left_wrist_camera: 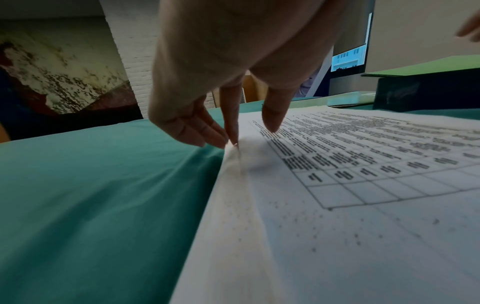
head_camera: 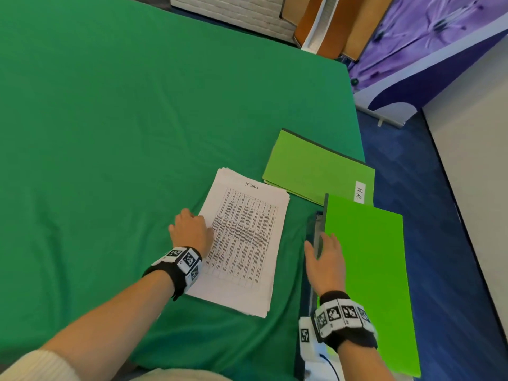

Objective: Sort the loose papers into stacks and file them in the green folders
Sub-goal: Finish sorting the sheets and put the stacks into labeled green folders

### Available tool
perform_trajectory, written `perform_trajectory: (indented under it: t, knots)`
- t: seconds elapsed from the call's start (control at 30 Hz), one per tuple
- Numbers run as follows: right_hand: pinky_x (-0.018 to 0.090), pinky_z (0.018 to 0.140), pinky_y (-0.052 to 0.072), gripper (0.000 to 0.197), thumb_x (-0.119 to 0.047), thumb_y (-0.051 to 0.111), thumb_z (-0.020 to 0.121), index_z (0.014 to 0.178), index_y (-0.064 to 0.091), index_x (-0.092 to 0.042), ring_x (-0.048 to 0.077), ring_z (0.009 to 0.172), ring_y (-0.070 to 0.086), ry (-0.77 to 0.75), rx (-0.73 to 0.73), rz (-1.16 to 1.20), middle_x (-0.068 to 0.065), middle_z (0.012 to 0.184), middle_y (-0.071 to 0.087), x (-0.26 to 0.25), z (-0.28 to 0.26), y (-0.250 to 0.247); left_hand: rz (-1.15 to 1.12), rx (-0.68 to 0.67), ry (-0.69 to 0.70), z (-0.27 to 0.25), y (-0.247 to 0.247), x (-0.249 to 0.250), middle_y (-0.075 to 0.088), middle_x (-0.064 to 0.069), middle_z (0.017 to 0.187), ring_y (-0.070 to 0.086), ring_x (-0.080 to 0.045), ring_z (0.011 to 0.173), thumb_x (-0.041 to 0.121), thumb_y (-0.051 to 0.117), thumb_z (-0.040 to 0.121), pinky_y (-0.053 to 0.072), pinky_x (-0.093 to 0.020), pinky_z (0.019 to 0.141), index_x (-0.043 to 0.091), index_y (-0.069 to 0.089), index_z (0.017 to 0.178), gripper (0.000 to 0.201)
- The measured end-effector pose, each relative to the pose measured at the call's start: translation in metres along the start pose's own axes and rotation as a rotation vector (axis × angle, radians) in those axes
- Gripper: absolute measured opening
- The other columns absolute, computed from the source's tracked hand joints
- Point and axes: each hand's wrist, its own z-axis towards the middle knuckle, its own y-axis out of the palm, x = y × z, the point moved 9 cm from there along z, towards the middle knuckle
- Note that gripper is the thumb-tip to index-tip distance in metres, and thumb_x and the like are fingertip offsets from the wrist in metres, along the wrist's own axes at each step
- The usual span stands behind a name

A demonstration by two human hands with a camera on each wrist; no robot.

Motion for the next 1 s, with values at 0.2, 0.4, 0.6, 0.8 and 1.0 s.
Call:
perform_trajectory:
  t: [0.2, 0.4, 0.6, 0.8, 1.0]
  knots:
    - [0.037, 0.109, 0.038, 0.059, -0.048, 0.051, 0.096, 0.144, 0.041, -0.016, 0.02, 0.13, 0.048, -0.046, -0.48, 0.082, 0.003, 0.145, 0.047, -0.086, -0.033, 0.09, -0.323, -0.148, -0.085, 0.009, 0.02, 0.001, 0.055, -0.013, 0.114, 0.057, -0.029, 0.103, 0.044, 0.064, 0.086, 0.051, -0.041, 0.089, 0.006, 0.056, 0.11, 0.045]
    - [0.036, 0.107, 0.037, 0.088, -0.074, 0.045, 0.084, 0.148, 0.03, -0.016, 0.026, 0.13, 0.047, 0.068, -0.472, 0.028, 0.004, 0.148, 0.044, -0.105, -0.043, 0.12, -0.712, -0.365, -0.049, 0.011, 0.025, 0.012, 0.048, 0.005, 0.069, 0.05, -0.018, 0.065, 0.048, 0.058, 0.091, 0.042, -0.024, 0.06, 0.018, 0.051, 0.072, 0.036]
    - [0.048, 0.093, 0.052, 0.089, -0.085, 0.041, 0.067, 0.134, 0.049, -0.027, 0.02, 0.109, 0.06, 0.185, -0.314, 0.389, -0.005, 0.12, 0.057, -0.108, -0.03, 0.108, -0.915, -0.485, 0.247, -0.018, -0.005, 0.056, 0.053, 0.002, 0.059, 0.048, -0.013, 0.056, 0.053, 0.036, 0.1, 0.044, -0.029, 0.063, 0.009, 0.061, 0.072, 0.058]
    - [0.03, 0.085, 0.046, 0.03, -0.016, 0.042, 0.097, 0.124, 0.054, -0.011, 0.02, 0.091, 0.056, 0.173, -0.124, 0.398, 0.012, 0.116, 0.064, -0.103, -0.026, 0.091, -0.6, -0.503, 0.302, -0.006, 0.01, 0.04, 0.064, -0.006, 0.124, 0.06, -0.021, 0.11, 0.05, 0.048, 0.097, 0.047, -0.036, 0.097, 0.016, 0.064, 0.123, 0.046]
    - [0.03, 0.097, 0.043, 0.055, -0.007, 0.041, 0.098, 0.15, 0.022, -0.013, 0.023, 0.106, 0.055, 0.201, -0.024, 0.444, 0.01, 0.132, 0.054, -0.086, -0.027, 0.084, -0.26, -0.168, 0.02, 0.014, -0.007, -0.006, 0.049, -0.013, 0.12, 0.051, -0.028, 0.109, 0.035, 0.055, 0.095, 0.047, -0.041, 0.094, 0.005, 0.056, 0.113, 0.035]
